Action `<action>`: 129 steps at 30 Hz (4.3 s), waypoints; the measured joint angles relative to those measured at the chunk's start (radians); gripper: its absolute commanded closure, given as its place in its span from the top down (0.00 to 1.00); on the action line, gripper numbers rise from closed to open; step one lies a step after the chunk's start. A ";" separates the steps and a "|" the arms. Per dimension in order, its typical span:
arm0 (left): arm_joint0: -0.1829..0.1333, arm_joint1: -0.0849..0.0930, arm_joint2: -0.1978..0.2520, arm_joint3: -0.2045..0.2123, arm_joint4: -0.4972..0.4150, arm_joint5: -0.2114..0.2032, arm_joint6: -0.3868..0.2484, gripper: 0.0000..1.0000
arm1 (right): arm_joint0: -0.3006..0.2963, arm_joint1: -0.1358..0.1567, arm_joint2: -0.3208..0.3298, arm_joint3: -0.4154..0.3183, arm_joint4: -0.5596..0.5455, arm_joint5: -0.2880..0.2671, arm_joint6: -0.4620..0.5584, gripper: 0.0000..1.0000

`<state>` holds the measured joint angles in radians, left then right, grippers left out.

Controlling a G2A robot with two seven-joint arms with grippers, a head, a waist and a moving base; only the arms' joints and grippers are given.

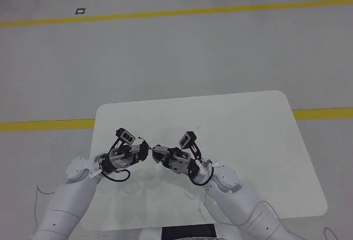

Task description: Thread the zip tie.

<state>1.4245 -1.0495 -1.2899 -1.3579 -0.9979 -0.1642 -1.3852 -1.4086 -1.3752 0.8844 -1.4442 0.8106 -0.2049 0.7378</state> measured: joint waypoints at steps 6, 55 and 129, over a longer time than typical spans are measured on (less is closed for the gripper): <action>0.000 0.000 0.000 0.000 0.000 0.000 0.000 0.00 | -0.006 0.002 0.013 -0.003 0.002 0.001 0.004 0.00; 0.000 0.000 0.000 0.000 0.000 0.000 0.000 0.00 | -0.044 0.015 0.083 0.002 0.031 0.008 0.028 0.00; 0.000 0.000 0.000 0.000 0.000 0.000 0.000 0.00 | -0.093 0.030 0.114 -0.008 -0.006 0.053 0.028 1.00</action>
<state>1.4245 -1.0495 -1.2899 -1.3579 -0.9979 -0.1642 -1.3852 -1.5014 -1.3450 0.9983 -1.4525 0.8047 -0.1522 0.7657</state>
